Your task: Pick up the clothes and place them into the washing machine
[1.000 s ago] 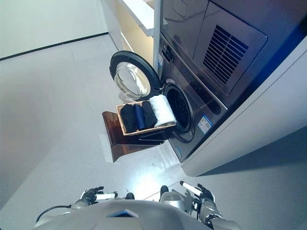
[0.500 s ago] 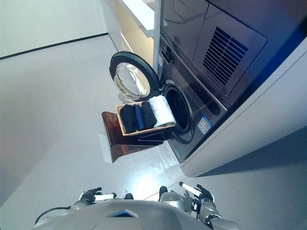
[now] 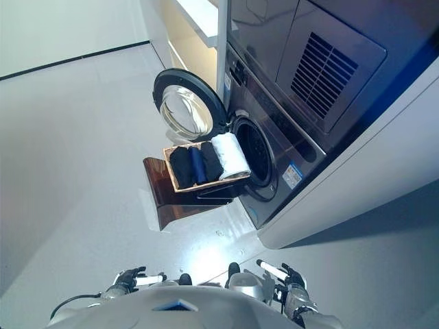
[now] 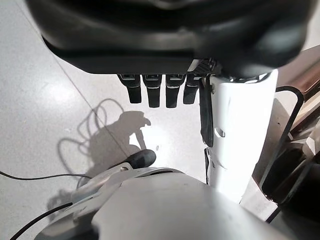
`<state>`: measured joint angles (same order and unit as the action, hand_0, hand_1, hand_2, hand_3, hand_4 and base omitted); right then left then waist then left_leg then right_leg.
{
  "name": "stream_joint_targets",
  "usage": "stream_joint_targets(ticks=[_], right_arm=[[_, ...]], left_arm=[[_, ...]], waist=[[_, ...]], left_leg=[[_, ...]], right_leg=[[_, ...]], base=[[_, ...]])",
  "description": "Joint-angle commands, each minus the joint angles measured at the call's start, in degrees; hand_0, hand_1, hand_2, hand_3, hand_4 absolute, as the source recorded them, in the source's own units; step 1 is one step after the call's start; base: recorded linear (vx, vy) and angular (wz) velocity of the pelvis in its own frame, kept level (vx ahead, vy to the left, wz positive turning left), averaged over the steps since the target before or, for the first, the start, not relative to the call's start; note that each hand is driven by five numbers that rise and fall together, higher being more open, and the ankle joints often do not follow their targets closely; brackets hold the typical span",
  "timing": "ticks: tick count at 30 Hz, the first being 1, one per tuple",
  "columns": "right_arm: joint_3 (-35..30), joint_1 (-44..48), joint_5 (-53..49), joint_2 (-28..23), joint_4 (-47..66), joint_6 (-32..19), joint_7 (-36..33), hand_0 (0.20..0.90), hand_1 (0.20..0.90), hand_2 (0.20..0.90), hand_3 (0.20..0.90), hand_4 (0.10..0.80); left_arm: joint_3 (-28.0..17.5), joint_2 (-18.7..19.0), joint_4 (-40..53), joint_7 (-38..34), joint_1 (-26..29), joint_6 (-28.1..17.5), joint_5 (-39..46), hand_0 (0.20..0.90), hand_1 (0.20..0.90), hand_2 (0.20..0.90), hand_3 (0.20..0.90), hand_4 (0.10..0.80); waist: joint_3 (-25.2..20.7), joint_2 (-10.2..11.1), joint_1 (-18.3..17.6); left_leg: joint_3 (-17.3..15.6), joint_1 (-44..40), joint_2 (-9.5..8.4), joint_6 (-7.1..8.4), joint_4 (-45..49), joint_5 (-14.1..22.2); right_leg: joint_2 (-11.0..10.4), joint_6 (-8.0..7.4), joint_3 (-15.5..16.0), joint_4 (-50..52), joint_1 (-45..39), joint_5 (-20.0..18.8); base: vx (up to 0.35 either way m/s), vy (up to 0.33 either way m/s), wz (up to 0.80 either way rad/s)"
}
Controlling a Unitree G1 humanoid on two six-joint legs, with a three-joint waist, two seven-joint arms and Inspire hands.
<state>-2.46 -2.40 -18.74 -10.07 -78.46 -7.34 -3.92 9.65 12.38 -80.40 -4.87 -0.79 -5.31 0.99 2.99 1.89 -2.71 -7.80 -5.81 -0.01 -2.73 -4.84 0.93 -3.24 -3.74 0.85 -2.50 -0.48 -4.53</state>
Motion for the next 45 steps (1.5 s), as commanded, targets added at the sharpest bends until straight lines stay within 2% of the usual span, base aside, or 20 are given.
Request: stream_joint_targets(ticks=[1,4,7,9,10,11,12,14,18,21,22,26,28,30,32,36,39,41,43,45], right_arm=[[-2.27,4.69,-2.56,-1.77,-1.16,-1.23,-0.90,0.900,0.900,0.900,0.900,0.800],[-2.94,4.14,-3.58,-2.06,-1.06,-1.75,-0.72,0.900,0.900,0.900,0.900,0.800],[-4.04,4.03,-4.75,-2.15,-1.55,-1.84,-0.88,0.900,0.900,0.900,0.900,0.800],[-4.79,3.47,-4.94,-2.09,-2.02,-1.78,-0.92,0.900,0.900,0.900,0.900,0.800],[-5.20,3.29,-4.65,-2.20,-2.59,-1.46,-1.04,0.900,0.900,0.900,0.900,0.800],[-5.19,3.27,-4.65,-2.22,-2.60,-1.46,-1.04,0.900,0.900,0.900,0.900,0.800],[-5.49,3.24,-4.43,-2.28,-3.03,-1.14,-1.07,0.900,0.900,0.900,0.900,0.800],[-5.42,2.99,-3.09,-2.26,-3.02,-0.68,-1.45,0.900,0.900,0.900,0.900,0.800],[-4.78,2.04,-1.54,-2.06,-2.10,-0.50,-1.44,0.900,0.900,0.900,0.900,0.800],[-4.05,1.35,-1.01,-1.71,-1.81,-0.76,-1.33,0.900,0.900,0.900,0.900,0.800],[-3.66,1.61,-0.83,-1.63,-2.14,-0.82,-1.27,0.900,0.900,0.900,0.900,0.800],[-3.24,1.84,-1.25,-2.67,-1.47,-1.15,-1.56,0.900,0.900,0.900,0.900,0.800],[-3.24,1.84,-1.25,-2.69,-1.47,-1.15,-1.56,0.900,0.900,0.900,0.900,0.800],[-3.60,1.60,-1.62,-3.25,-2.07,-1.10,-1.58,0.900,0.900,0.900,0.900,0.800],[-5.06,1.65,-3.40,-4.39,-2.33,-1.23,-1.74,0.900,0.900,0.900,0.900,0.800],[-5.72,1.43,-3.66,-4.81,-2.95,-1.00,-2.17,0.900,0.900,0.900,0.900,0.800],[-5.42,1.31,-3.57,-4.82,-2.94,-0.92,-2.27,0.900,0.900,0.900,0.900,0.800],[-4.67,1.10,-3.20,-5.07,-3.04,-1.04,-2.69,0.900,0.900,0.900,0.900,0.800],[-4.52,0.91,-2.94,-5.29,-3.23,-1.15,-2.78,0.900,0.900,0.900,0.900,0.800],[-4.81,0.63,-2.95,-5.53,-3.74,-1.17,-2.81,0.900,0.900,0.900,0.900,0.800]], left_arm=[[-1.68,0.60,-0.51,-0.07,3.55,-1.25,1.22,0.900,0.900,0.900,0.900,0.800],[-1.88,1.23,-0.18,0.04,3.63,-1.28,1.57,0.900,0.900,0.900,0.900,0.800],[-2.76,1.79,-0.64,0.18,3.44,-1.06,2.49,0.900,0.900,0.900,0.900,0.800],[-3.34,1.76,-1.34,0.20,2.81,-1.16,2.86,0.900,0.900,0.900,0.900,0.800],[-3.84,1.70,-2.00,0.15,2.64,-1.25,3.04,0.900,0.900,0.900,0.900,0.800],[-3.84,1.67,-2.03,0.15,2.63,-1.27,3.04,0.900,0.900,0.900,0.900,0.800],[-3.93,1.61,-2.44,0.14,2.55,-1.31,3.02,0.900,0.900,0.900,0.900,0.800],[-3.70,1.55,-2.99,0.17,2.45,-1.43,3.06,0.900,0.900,0.900,0.900,0.800],[-3.45,0.83,-3.20,0.36,1.70,-1.52,3.18,0.900,0.900,0.900,0.900,0.800],[-3.27,0.17,-3.30,0.57,1.38,-1.24,2.77,0.900,0.900,0.900,0.900,0.800],[-3.32,-0.05,-3.52,0.56,1.56,-1.29,3.26,0.900,0.900,0.900,0.900,0.800],[-1.46,-0.49,-2.64,0.40,2.98,-1.31,2.50,0.900,0.900,0.900,0.900,0.800],[-1.46,-0.51,-2.63,0.40,2.97,-1.30,2.50,0.900,0.900,0.900,0.900,0.800],[-1.00,-0.68,-1.58,0.41,3.61,-1.37,2.45,0.900,0.900,0.900,0.900,0.800],[-0.43,-0.81,-0.06,0.45,4.49,-1.53,2.71,0.900,0.900,0.900,0.900,0.800],[-0.65,-0.69,0.51,-0.17,4.83,-1.56,2.76,0.900,0.900,0.900,0.900,0.800],[-0.72,-0.58,0.38,-0.33,4.79,-1.44,3.01,0.900,0.900,0.900,0.900,0.800],[-0.68,-0.59,0.22,-0.37,4.72,-1.48,3.49,0.900,0.900,0.900,0.900,0.800],[-0.78,-0.73,-0.19,-0.38,4.53,-1.51,3.58,0.900,0.900,0.900,0.900,0.800],[-1.11,-1.00,-0.47,-0.39,3.97,-1.58,3.76,0.900,0.900,0.900,0.900,0.800]], waist=[[2.30,-1.35,-1.86],[3.69,-1.58,-2.46],[5.29,-2.28,-2.94],[4.91,-2.49,-3.50],[4.76,-1.68,-3.99],[4.97,-1.95,-4.09],[4.93,-1.22,-4.37],[5.31,-0.90,-4.89],[5.07,0.06,-5.16],[4.11,0.45,-5.24],[3.53,0.46,-5.74],[2.58,-0.54,-6.42],[2.57,-0.58,-6.51],[2.67,-0.82,-6.87],[3.53,-0.30,-7.02],[3.68,0.95,-6.02],[3.77,1.52,-5.17],[4.45,0.70,-3.72],[4.61,0.26,-3.02],[4.29,-0.39,-2.39]], left_leg=[[2.88,1.85,-2.98,-0.52,3.89,2.01],[3.35,2.05,-3.73,-1.79,6.43,3.49],[3.93,1.53,-3.33,-2.09,7.22,4.14],[4.53,0.23,-3.42,-1.64,6.03,4.62],[5.49,-1.14,-4.08,-0.96,5.18,5.25],[5.62,-1.50,-3.78,-0.93,5.07,5.35],[5.93,-2.33,-4.24,-0.49,4.53,5.83],[6.51,-4.85,-3.59,0.30,2.99,6.63],[8.18,-8.43,-2.63,1.21,1.04,7.51],[9.35,-9.29,-1.22,1.79,0.75,8.04],[9.51,-9.35,-0.45,2.16,0.39,7.86],[9.54,-6.65,3.50,4.57,5.02,5.45],[9.63,-6.57,3.54,4.59,5.14,5.53],[7.50,-4.83,4.24,5.34,10.16,4.42],[3.48,-0.10,4.16,5.94,20.46,2.11],[1.80,5.07,4.25,4.62,16.30,3.66],[2.52,8.37,4.73,4.75,12.87,1.91],[6.64,13.42,5.27,5.66,6.87,-5.09],[7.53,15.09,5.28,6.21,2.37,-7.20],[6.07,16.40,5.05,6.51,0.06,-8.35]], right_leg=[[-1.60,-2.28,0.77,15.74,3.02,6.14],[-2.36,-1.78,0.45,25.49,7.39,1.37],[-1.72,-0.75,0.82,31.38,12.16,1.30],[-1.91,-0.80,1.65,26.16,13.67,1.74],[-2.85,-1.86,0.44,17.63,15.05,-0.82],[-2.60,-1.86,0.70,16.88,14.33,-1.11],[-3.53,-2.78,-0.04,11.57,15.69,-3.50],[-4.24,-4.09,0.25,3.39,17.44,-7.36],[-3.25,-4.34,1.35,3.03,16.81,-8.49],[-1.57,-3.00,2.19,6.91,16.65,-5.63],[-0.11,-2.25,0.37,6.96,16.50,-5.11],[2.49,-0.27,2.41,10.03,15.29,-0.20],[2.48,-0.26,2.50,10.05,15.29,-0.16],[2.79,0.76,3.15,9.81,13.66,1.07],[3.07,2.41,3.32,9.38,10.69,2.45],[2.29,2.08,1.75,8.04,7.93,3.93],[2.34,1.90,0.55,7.43,6.16,4.67],[3.74,2.08,-1.64,7.13,3.56,6.22],[3.93,1.82,-3.21,6.54,1.44,7.39],[3.53,1.26,-4.32,5.91,-0.91,8.62]], base=[[0.027,0.151,0.00],[0.033,0.154,-0.09],[0.054,0.121,-0.02],[0.223,0.012,0.22],[0.227,-0.045,0.05],[0.254,-0.083,-0.02],[0.204,-0.065,-0.10],[0.260,-0.081,0.09],[0.282,-0.124,0.21],[0.210,-0.216,0.48],[0.211,-0.269,0.50],[0.209,-0.267,0.41],[0.097,-0.109,0.46],[0.173,-0.202,0.30],[0.170,-0.227,0.36],[0.122,-0.067,0.14],[0.164,0.001,0.02],[0.265,0.080,-0.12],[0.282,0.124,-0.44],[0.319,0.201,-0.64]])
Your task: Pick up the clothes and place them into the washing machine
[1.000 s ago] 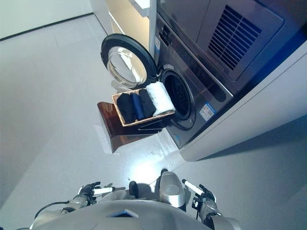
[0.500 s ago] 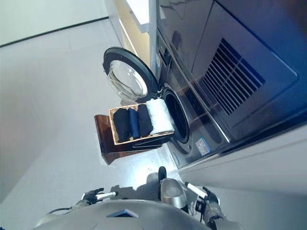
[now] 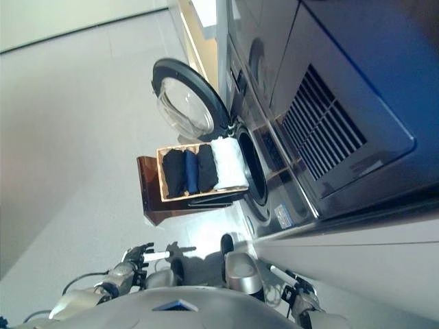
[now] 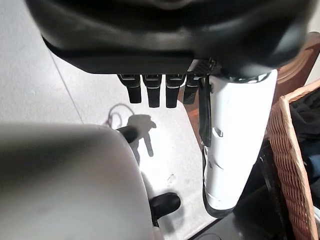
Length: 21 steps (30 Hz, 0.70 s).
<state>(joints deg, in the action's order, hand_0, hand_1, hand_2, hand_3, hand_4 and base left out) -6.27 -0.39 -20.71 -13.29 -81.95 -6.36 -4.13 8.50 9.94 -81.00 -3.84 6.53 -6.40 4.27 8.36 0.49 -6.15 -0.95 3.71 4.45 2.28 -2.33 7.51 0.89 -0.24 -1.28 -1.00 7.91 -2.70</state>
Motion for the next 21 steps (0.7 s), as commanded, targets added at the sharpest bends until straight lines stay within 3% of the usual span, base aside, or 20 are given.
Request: stream_joint_targets(ticks=[1,5,13,21], right_arm=[[-1.12,-1.46,-0.93,-2.38,-0.58,-2.15,-2.54,0.900,0.900,0.900,0.900,0.800],[-1.45,-1.26,-0.12,-2.29,-1.12,-1.72,-2.03,0.900,0.900,0.900,0.900,0.800],[0.13,1.24,1.43,-1.03,0.00,-1.13,-1.12,0.900,0.900,0.900,0.900,0.800],[-1.30,0.96,1.09,-1.06,-1.97,-0.70,-0.56,0.900,0.900,0.900,0.900,0.800]], left_arm=[[-0.19,1.28,-0.12,-1.44,-3.58,-0.45,0.64,0.900,0.900,0.900,0.900,0.800],[-0.39,1.26,-0.64,-1.34,-3.63,-0.79,1.34,0.900,0.900,0.900,0.900,0.800],[-1.22,3.62,-0.18,-1.58,-2.77,-0.74,2.27,0.900,0.900,0.900,0.900,0.800],[-3.22,3.70,-1.70,-0.44,-4.11,-0.10,2.01,0.900,0.900,0.900,0.900,0.800]], waist=[[-1.46,0.72,1.42],[-3.20,0.51,2.41],[-5.02,1.10,3.44],[-5.84,3.30,3.97]], left_leg=[[-1.39,6.66,0.55,1.51,-2.53,-15.57],[-2.50,5.15,-1.27,-0.08,-0.23,-14.62],[-6.20,1.96,-3.90,-2.57,0.68,-10.60],[-4.48,0.48,-6.70,-4.10,1.43,-8.09]], right_leg=[[-0.91,-2.59,-2.91,4.23,-10.32,7.29],[-4.10,-4.65,-4.48,5.07,-12.45,7.97],[-8.38,-8.16,-5.17,7.44,-10.91,2.33],[-9.58,-8.80,-4.68,9.96,-11.46,-4.52]], base=[[0.311,0.256,-0.71],[0.263,0.295,-0.59],[0.166,0.202,-0.56],[0.123,0.116,-0.06]])
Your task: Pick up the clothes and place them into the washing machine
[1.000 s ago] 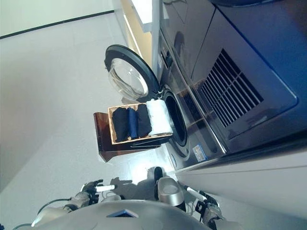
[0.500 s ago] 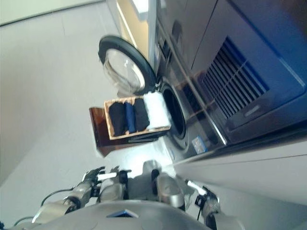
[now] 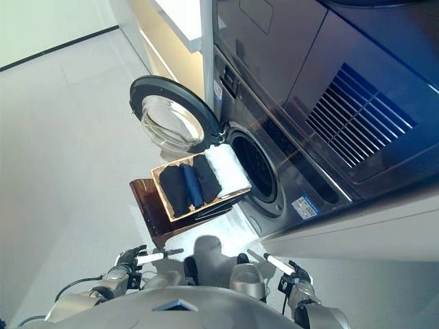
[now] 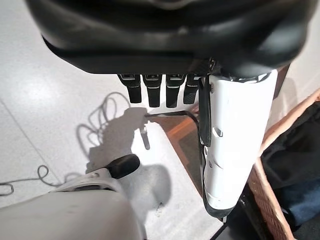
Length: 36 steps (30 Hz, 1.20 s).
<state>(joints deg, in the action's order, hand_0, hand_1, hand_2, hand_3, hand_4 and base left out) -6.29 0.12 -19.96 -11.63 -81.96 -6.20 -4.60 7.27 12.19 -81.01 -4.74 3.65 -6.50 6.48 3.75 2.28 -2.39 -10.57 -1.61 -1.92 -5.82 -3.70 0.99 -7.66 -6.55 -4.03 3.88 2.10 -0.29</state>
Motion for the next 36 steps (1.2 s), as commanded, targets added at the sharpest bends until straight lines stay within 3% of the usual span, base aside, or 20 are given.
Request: stream_joint_targets(ticks=[1,4,7,11,14,18,22,25,26,28,30,32,34,36], right_arm=[[-1.20,0.69,0.31,-2.88,-2.01,-0.89,-0.08,0.900,0.900,0.900,0.900,0.800],[-0.69,1.30,-0.05,-2.79,-1.28,-1.42,0.03,0.900,0.900,0.900,0.900,0.800],[-0.20,2.02,-0.80,-2.38,-0.24,-1.89,-0.23,0.900,0.900,0.900,0.900,0.800],[-0.31,1.53,-1.61,-1.85,-0.17,-1.93,-0.45,0.900,0.900,0.900,0.900,0.800],[-0.76,1.25,-1.64,-1.71,-0.53,-1.71,-0.53,0.900,0.900,0.900,0.900,0.800],[-0.67,0.19,-0.83,-1.34,-0.18,-1.20,-0.70,0.900,0.900,0.900,0.900,0.800],[-0.34,-1.46,0.12,-1.38,0.04,-1.21,-0.59,0.900,0.900,0.900,0.900,0.800],[-0.73,-2.35,0.22,-1.99,-0.99,-1.21,-0.62,0.900,0.900,0.900,0.900,0.800],[-1.59,-2.34,-0.48,-2.81,-0.97,-1.28,-0.74,0.900,0.900,0.900,0.900,0.800],[-1.91,-1.75,-1.35,-4.25,-0.56,-1.76,-1.12,0.900,0.900,0.900,0.900,0.800],[-1.57,-1.10,-1.08,-4.68,-0.65,-1.72,-1.69,0.900,0.900,0.900,0.900,0.800],[-1.41,0.50,-1.97,-5.59,0.10,-2.11,-2.58,0.900,0.900,0.900,0.900,0.800],[-0.92,1.05,-1.92,-5.74,0.70,-2.33,-2.84,0.900,0.900,0.900,0.900,0.800],[-0.40,2.07,-2.05,-5.92,1.78,-2.45,-3.09,0.900,0.900,0.900,0.900,0.800]], left_arm=[[-2.21,1.35,-1.82,0.66,-1.34,0.00,0.00,0.900,0.900,0.900,0.900,0.800],[-2.92,1.68,-2.38,0.76,-1.38,0.37,0.57,0.900,0.900,0.900,0.900,0.800],[-2.85,2.18,-2.25,0.55,-0.86,0.63,0.74,0.900,0.900,0.900,0.900,0.800],[-2.19,2.60,-2.09,0.49,-0.62,0.61,0.57,0.900,0.900,0.900,0.900,0.800],[-2.29,2.60,-2.24,0.21,-0.26,0.68,0.37,0.900,0.900,0.900,0.900,0.800],[-1.72,2.31,-2.49,0.24,-0.53,0.40,0.30,0.900,0.900,0.900,0.900,0.800],[-0.88,1.56,-2.61,0.39,-0.93,0.18,-0.65,0.900,0.900,0.900,0.900,0.800],[-0.91,0.79,-3.03,0.70,-1.29,0.38,-1.15,0.900,0.900,0.900,0.900,0.800],[-1.22,0.76,-2.75,0.56,-1.26,0.34,-0.40,0.900,0.900,0.900,0.900,0.800],[-0.72,0.47,-1.21,0.54,-0.36,-0.20,0.61,0.900,0.900,0.900,0.900,0.800],[-0.73,0.67,-0.37,0.21,0.51,-0.40,1.31,0.900,0.900,0.900,0.900,0.800],[-1.05,0.71,0.93,-0.67,0.87,-1.08,3.26,0.900,0.900,0.900,0.900,0.800],[-0.77,0.58,1.00,-0.97,0.96,-1.22,3.35,0.900,0.900,0.900,0.900,0.800],[0.08,0.49,0.61,-1.05,0.90,-0.87,2.68,0.900,0.900,0.900,0.900,0.800]], waist=[[-1.11,1.80,0.34],[-0.24,2.06,0.32],[1.41,1.19,-0.26],[2.03,-0.01,-1.14],[2.39,0.77,-2.06],[4.05,2.21,-3.73],[4.10,2.40,-4.45],[3.11,1.80,-5.02],[3.21,1.13,-5.21],[5.02,1.77,-5.04],[6.11,2.13,-4.34],[5.90,2.59,-2.24],[5.93,2.07,-1.83],[5.19,1.08,-2.07]], left_leg=[[5.60,5.76,-0.65,3.73,3.02,-1.32],[7.21,4.45,-1.04,2.69,3.66,-0.40],[8.76,3.01,-0.74,2.06,3.64,-0.17],[10.28,0.34,0.27,2.62,2.88,0.68],[10.91,-1.84,0.39,3.59,2.43,2.33],[12.08,-7.77,0.52,4.61,0.09,4.55],[12.76,-9.70,0.78,5.25,-0.68,5.11],[12.76,-11.03,2.16,6.19,-0.91,6.02],[12.35,-8.47,3.05,7.46,6.34,5.26],[10.28,-0.33,2.72,9.09,20.74,2.57],[9.95,3.63,2.62,9.24,24.91,2.07],[10.89,8.92,1.94,7.80,16.10,2.03],[11.63,8.78,2.52,8.09,12.74,-0.11],[8.83,7.83,5.08,8.65,8.64,-2.37]], right_leg=[[-0.84,-2.43,-1.85,6.41,-5.51,-7.74],[-0.19,-1.32,-1.16,13.91,-2.99,-10.76],[1.23,0.14,-0.49,21.08,0.11,-11.15],[1.33,1.65,2.12,19.15,4.11,-4.93],[1.01,0.76,2.77,8.26,6.62,-3.48],[1.95,-1.56,3.04,-2.64,11.21,-9.89],[2.67,-1.25,5.62,-1.63,11.46,-10.15],[4.10,0.23,5.91,-0.30,10.29,-7.48],[4.61,1.53,5.99,1.36,9.84,-5.51],[3.81,3.20,5.94,2.06,8.10,-4.45],[3.53,3.65,6.13,2.06,7.51,-4.07],[3.43,3.10,5.48,-0.29,4.96,-3.50],[3.87,2.91,5.02,-0.74,4.08,-3.23],[3.62,2.53,4.74,-1.14,3.00,-2.35]], base=[[0.095,0.096,0.20],[0.092,0.111,0.41],[0.077,0.114,0.25],[0.165,0.042,0.32],[0.232,-0.068,0.27],[0.278,-0.106,0.04],[0.208,-0.125,0.14],[0.229,-0.262,0.39],[0.132,-0.160,0.38],[0.053,-0.159,0.23],[-0.008,-0.096,0.09],[0.162,-0.055,0.01],[0.137,0.023,-0.14],[0.165,0.081,-0.34]])
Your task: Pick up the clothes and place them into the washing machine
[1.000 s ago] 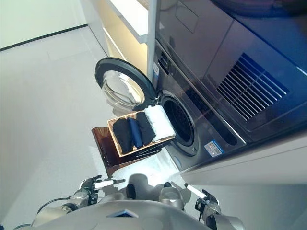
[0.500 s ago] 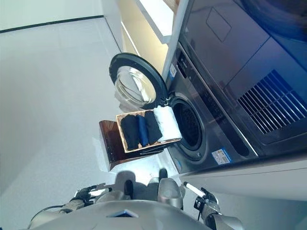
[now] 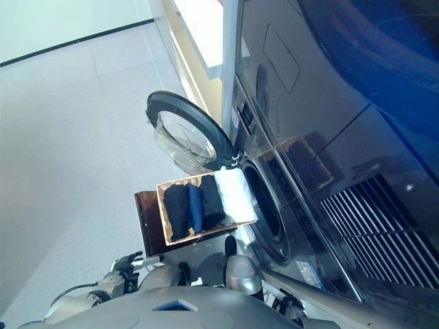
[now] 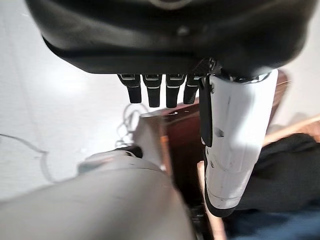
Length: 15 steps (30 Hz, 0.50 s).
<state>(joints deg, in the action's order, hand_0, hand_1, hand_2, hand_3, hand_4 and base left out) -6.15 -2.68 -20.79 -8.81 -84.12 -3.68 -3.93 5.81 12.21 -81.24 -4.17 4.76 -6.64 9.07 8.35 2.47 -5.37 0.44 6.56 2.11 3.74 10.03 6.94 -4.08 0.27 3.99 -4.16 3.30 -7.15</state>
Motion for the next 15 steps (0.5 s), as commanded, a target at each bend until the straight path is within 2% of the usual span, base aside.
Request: stream_joint_targets(ticks=[1,5,10,13,15], right_arm=[[-0.44,5.10,-1.24,-8.59,4.37,-5.10,-3.71,0.900,0.900,0.900,0.900,0.800],[-0.20,5.97,-1.31,-7.99,7.43,-5.68,-3.41,0.900,0.900,0.900,0.900,0.800],[1.38,8.28,-1.12,-7.18,10.26,-6.28,-4.00,0.900,0.900,0.900,0.900,0.800],[2.87,9.29,-0.03,-6.76,12.28,-6.71,-4.69,0.900,0.900,0.900,0.900,0.800],[4.33,10.02,1.47,-6.73,15.20,-6.89,-5.36,0.900,0.900,0.900,0.900,0.800]], left_arm=[[1.71,0.47,0.43,-1.63,-0.44,-0.63,-0.20,0.900,0.900,0.900,0.900,0.800],[2.48,0.17,-0.35,-1.42,-1.42,-0.52,-1.70,0.900,0.900,0.900,0.900,0.800],[2.82,0.70,0.04,-2.10,-0.42,-1.04,-1.10,0.900,0.900,0.900,0.900,0.800],[2.60,1.35,0.53,-2.78,0.04,-1.24,-0.33,0.900,0.900,0.900,0.900,0.800],[2.52,1.87,0.95,-3.21,0.55,-1.37,-0.02,0.900,0.900,0.900,0.900,0.800]], waist=[[0.21,0.56,0.94],[-1.10,-0.73,0.65],[0.46,-0.31,1.35],[1.00,-0.24,2.31],[1.65,-0.25,2.05]], left_leg=[[-2.99,-1.14,1.44,-0.95,-6.01,-8.48],[-4.43,-3.72,0.48,-1.63,-10.05,-8.45],[-7.32,-2.29,-0.45,-2.51,-8.82,-7.38],[-8.31,-0.82,-0.22,-3.17,-8.53,-7.21],[-7.28,-0.27,-0.27,-3.25,-8.35,-7.53]], right_leg=[[0.16,-4.33,-3.61,6.93,1.41,5.07],[-1.14,-5.28,-4.09,6.12,0.21,5.31],[-2.86,-6.79,-5.80,5.04,2.31,3.10],[-3.30,-7.48,-4.19,7.64,4.08,4.04],[-2.95,-7.55,-6.28,10.11,5.10,4.30]], base=[[0.210,0.130,-0.53],[0.157,0.155,-0.61],[-0.022,0.117,0.04],[-0.042,0.044,-0.21],[-0.014,0.006,-0.21]])
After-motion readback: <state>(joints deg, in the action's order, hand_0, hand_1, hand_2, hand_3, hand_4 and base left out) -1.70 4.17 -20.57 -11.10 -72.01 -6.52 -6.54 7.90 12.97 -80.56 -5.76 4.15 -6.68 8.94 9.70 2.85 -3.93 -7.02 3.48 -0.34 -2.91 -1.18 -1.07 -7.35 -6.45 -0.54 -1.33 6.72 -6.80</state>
